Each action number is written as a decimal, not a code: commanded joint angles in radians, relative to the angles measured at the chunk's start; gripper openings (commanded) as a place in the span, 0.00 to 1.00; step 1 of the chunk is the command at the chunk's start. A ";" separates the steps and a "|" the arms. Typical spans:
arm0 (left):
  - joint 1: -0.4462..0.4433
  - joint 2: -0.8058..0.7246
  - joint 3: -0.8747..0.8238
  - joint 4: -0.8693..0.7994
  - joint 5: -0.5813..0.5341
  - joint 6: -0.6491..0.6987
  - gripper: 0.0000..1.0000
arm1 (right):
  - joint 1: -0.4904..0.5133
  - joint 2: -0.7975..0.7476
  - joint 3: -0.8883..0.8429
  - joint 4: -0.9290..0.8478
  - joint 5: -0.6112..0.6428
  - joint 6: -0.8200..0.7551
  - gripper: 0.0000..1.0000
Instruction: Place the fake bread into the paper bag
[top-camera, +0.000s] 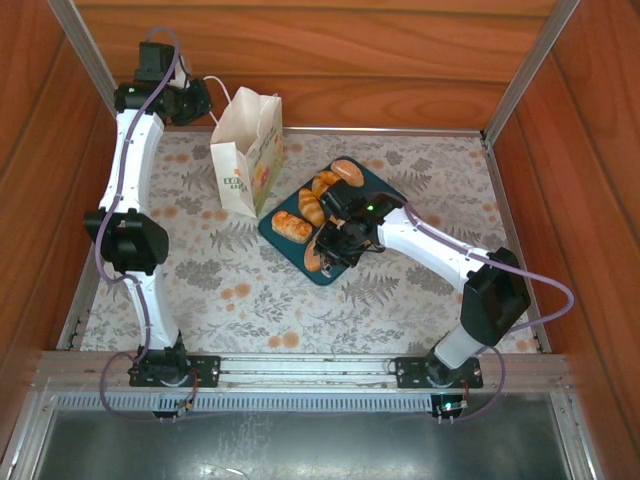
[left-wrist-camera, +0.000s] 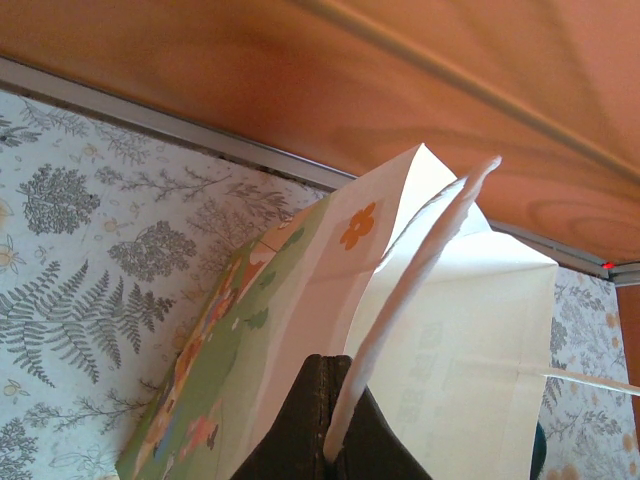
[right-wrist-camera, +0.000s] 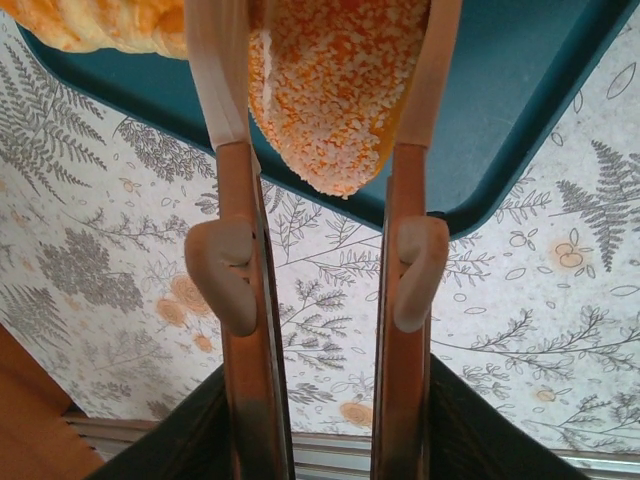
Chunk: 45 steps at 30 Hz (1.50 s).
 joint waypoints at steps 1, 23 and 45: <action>0.009 0.003 0.030 -0.006 0.017 -0.009 0.00 | 0.006 -0.022 0.026 -0.023 -0.005 -0.016 0.40; 0.009 0.009 0.029 -0.006 0.021 -0.011 0.00 | -0.027 -0.213 0.013 -0.020 0.068 -0.025 0.32; 0.010 0.020 0.029 -0.006 0.014 -0.010 0.00 | -0.215 0.040 0.765 0.047 0.150 -0.284 0.32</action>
